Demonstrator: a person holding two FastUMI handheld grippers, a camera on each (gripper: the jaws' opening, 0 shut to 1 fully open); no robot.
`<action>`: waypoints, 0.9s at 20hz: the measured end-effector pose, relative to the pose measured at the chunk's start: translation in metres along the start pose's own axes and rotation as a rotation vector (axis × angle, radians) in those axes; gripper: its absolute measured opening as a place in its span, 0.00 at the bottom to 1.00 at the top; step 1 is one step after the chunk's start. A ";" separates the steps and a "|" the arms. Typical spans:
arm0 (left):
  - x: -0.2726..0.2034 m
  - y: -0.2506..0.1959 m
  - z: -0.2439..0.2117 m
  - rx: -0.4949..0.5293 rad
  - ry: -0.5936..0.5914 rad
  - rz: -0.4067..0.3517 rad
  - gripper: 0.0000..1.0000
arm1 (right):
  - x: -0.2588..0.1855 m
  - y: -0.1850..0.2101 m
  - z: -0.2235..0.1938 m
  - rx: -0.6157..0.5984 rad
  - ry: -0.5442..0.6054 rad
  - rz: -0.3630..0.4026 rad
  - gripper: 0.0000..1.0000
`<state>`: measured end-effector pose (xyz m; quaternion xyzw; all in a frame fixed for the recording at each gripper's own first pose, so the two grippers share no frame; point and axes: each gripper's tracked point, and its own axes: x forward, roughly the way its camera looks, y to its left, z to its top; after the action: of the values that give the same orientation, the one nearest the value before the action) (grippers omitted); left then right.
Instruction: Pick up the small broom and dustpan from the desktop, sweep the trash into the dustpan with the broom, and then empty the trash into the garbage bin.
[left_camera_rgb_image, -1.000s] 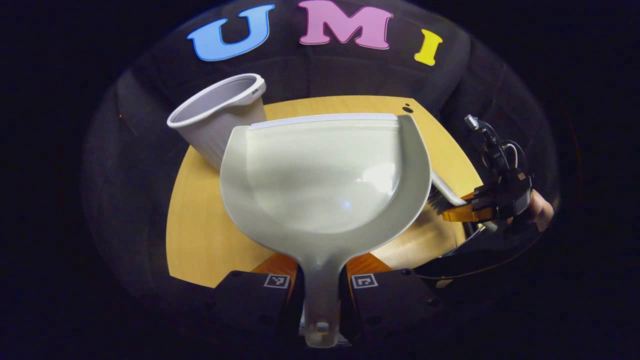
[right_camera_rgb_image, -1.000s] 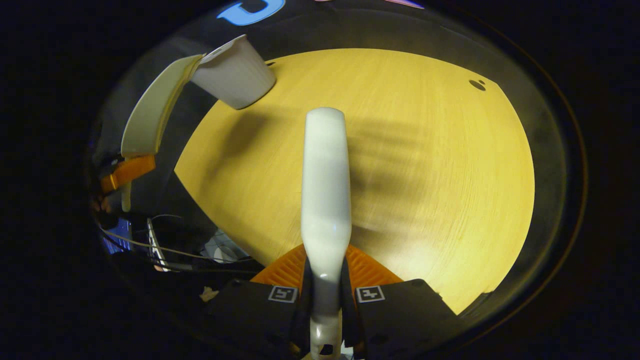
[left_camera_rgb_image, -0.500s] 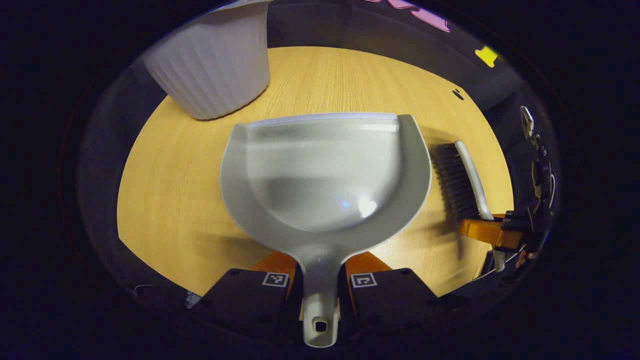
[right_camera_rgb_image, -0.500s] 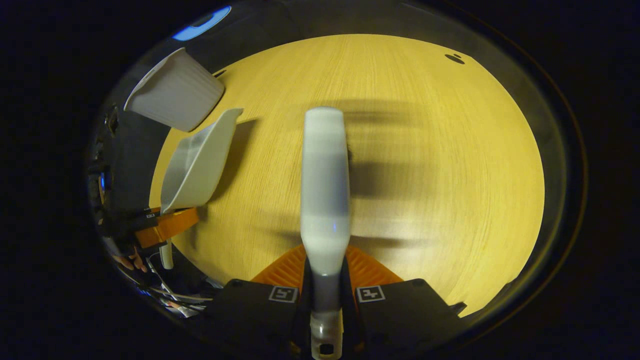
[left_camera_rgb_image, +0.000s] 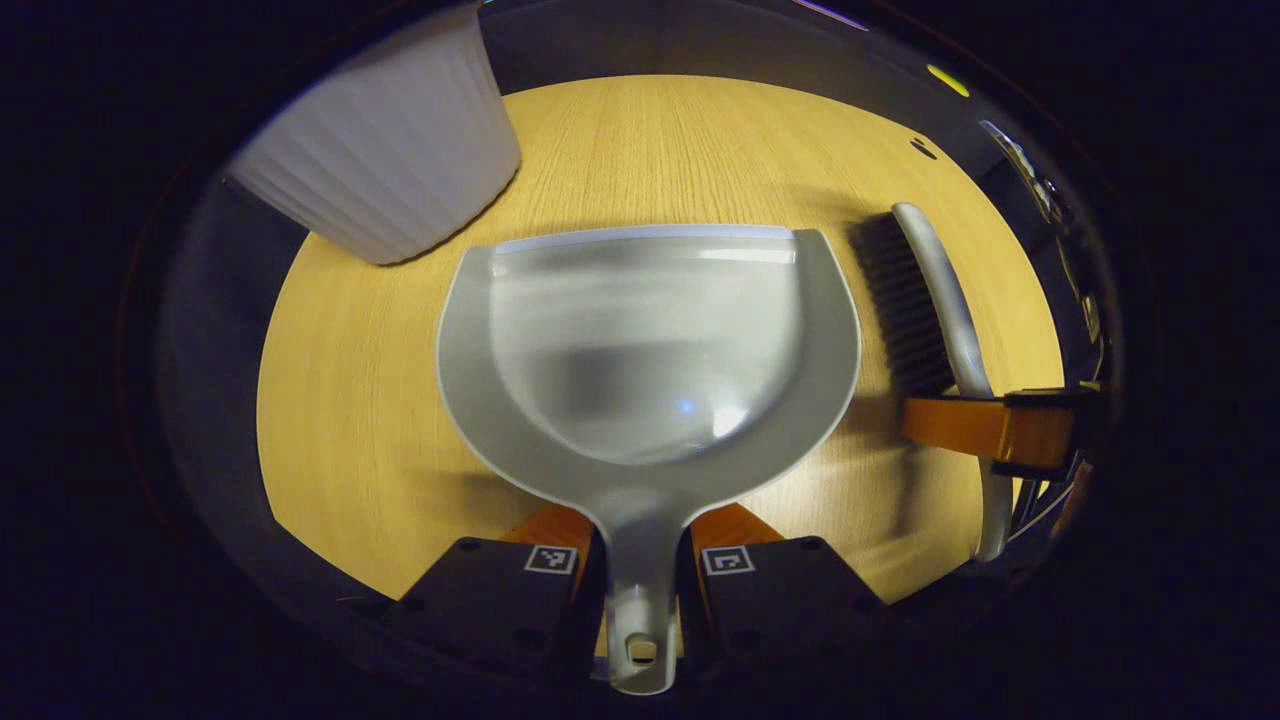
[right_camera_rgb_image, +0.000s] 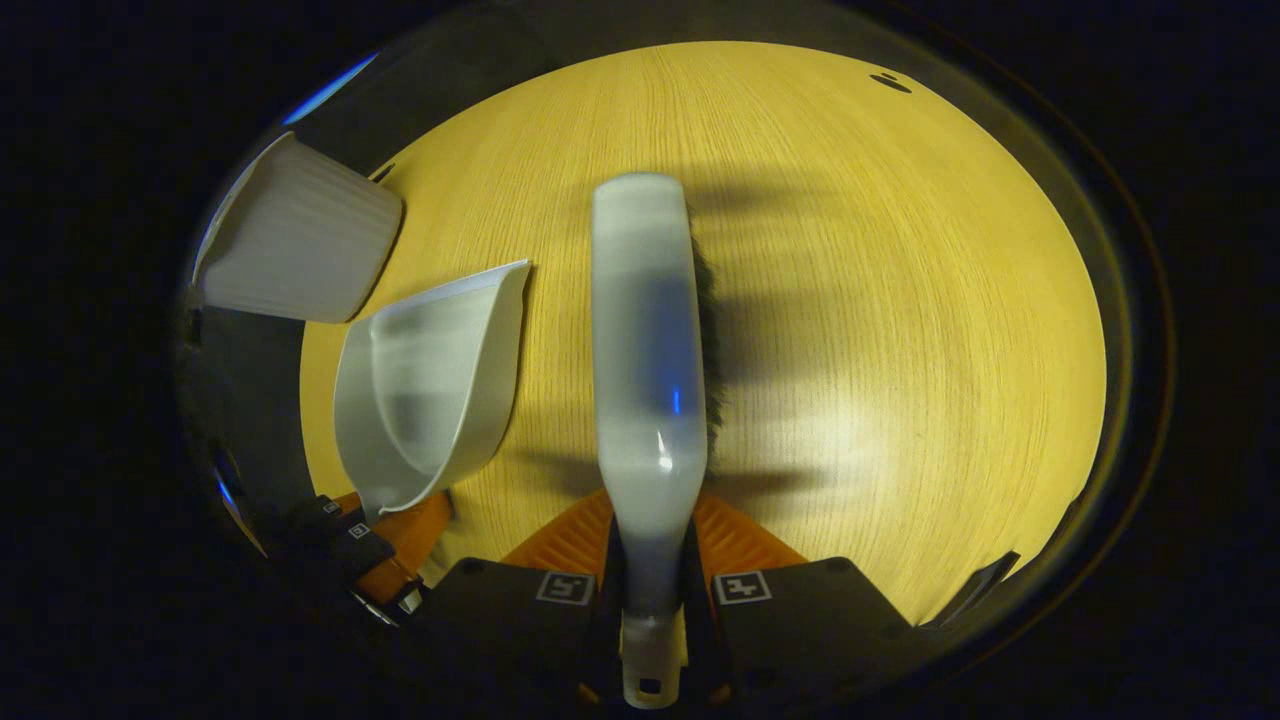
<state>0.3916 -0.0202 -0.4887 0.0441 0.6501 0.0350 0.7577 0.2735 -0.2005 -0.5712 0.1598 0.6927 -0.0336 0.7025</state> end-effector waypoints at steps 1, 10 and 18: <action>0.000 0.000 0.002 0.009 0.009 0.008 0.29 | -0.001 0.001 0.001 -0.008 -0.003 -0.002 0.29; -0.016 0.007 0.006 -0.019 -0.009 0.021 0.86 | -0.025 0.006 0.011 -0.006 -0.049 0.033 0.77; -0.114 -0.002 0.003 -0.061 -0.185 -0.147 0.86 | -0.143 0.021 0.048 -0.187 -0.439 0.030 0.99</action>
<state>0.3770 -0.0348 -0.3770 -0.0237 0.5777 -0.0049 0.8159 0.3202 -0.2188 -0.4269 0.0934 0.5209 0.0071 0.8484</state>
